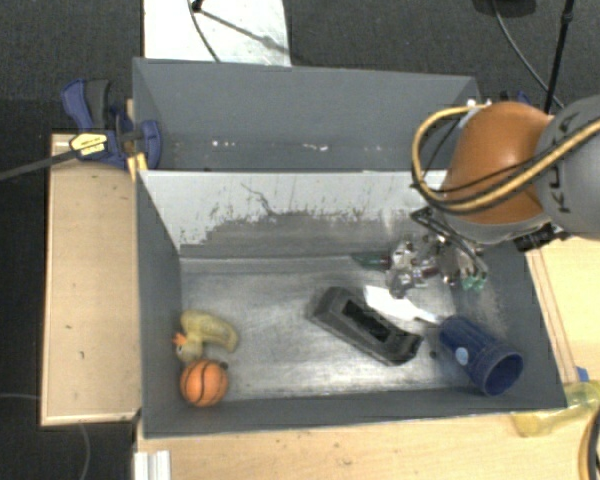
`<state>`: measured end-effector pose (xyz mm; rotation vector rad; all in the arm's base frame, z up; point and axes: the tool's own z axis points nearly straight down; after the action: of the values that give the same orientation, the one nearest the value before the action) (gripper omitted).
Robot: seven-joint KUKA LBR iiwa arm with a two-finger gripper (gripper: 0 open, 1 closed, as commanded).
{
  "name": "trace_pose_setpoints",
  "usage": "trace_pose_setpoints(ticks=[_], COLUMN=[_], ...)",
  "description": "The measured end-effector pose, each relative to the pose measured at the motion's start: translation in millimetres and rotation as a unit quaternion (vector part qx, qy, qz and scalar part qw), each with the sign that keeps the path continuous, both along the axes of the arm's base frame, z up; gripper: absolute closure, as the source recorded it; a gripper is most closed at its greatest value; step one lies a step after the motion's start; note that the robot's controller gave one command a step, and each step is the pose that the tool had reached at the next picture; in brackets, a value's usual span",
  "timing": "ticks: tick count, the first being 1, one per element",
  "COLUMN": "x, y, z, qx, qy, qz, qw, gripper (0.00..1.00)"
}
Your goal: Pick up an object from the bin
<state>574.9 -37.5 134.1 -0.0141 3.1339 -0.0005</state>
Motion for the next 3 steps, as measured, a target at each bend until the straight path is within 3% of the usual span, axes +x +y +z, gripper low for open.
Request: trace_pose_setpoints(ticks=[2,3], x=[5.4,6.1], y=[21,6], z=[-4,-11], qx=[0.001,0.0], qy=[0.0018,0.0038], qz=[0.001,0.007], qw=[1.0,1.0], gripper=[1.0,0.0])
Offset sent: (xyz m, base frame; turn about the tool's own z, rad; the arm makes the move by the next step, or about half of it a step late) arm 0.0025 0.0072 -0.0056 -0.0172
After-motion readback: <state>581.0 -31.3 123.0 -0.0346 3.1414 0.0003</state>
